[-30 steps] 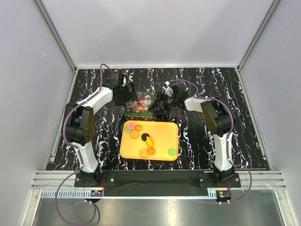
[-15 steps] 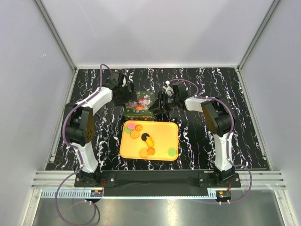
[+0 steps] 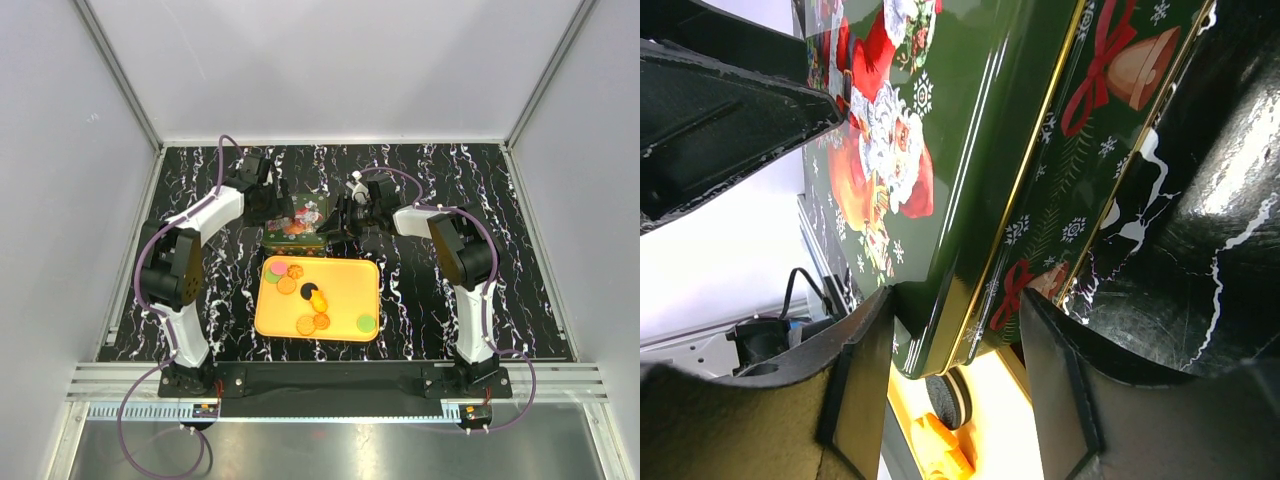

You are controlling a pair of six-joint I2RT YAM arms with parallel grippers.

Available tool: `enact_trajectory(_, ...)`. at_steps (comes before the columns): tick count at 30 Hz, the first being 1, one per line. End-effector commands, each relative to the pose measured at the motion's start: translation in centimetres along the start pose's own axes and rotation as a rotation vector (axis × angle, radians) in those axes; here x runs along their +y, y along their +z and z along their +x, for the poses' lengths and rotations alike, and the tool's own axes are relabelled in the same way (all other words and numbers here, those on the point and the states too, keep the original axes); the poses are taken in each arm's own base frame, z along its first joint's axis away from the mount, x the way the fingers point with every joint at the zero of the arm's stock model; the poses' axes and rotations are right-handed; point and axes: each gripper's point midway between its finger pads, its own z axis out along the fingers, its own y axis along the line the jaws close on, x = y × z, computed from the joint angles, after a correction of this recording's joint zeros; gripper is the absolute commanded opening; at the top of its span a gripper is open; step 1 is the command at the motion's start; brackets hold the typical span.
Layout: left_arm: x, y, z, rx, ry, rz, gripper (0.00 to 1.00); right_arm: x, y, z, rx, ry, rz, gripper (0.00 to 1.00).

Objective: Pack the cookies

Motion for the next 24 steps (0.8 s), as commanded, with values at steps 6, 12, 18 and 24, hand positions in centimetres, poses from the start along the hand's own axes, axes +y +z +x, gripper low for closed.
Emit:
enact_trajectory(6, -2.8, -1.5, 0.0, -0.023, 0.014, 0.075, 0.94, -1.8, 0.1, -0.1, -0.028, -0.034, 0.133, 0.51)
enact_trajectory(12, -2.4, -1.7, -0.4, -0.024, 0.009, 0.070, 0.94, -0.4, -2.5, -3.0, -0.089, 0.004, 0.106, 0.60)
enact_trajectory(18, -2.4, -1.8, -0.7, -0.025, 0.012, 0.077, 0.94, 0.8, -4.5, -4.3, -0.129, 0.027, 0.069, 0.69)
enact_trajectory(24, -2.6, -1.8, -1.0, -0.025, 0.016, 0.082, 0.94, 0.8, -5.3, -4.7, -0.144, 0.034, 0.081, 0.72)
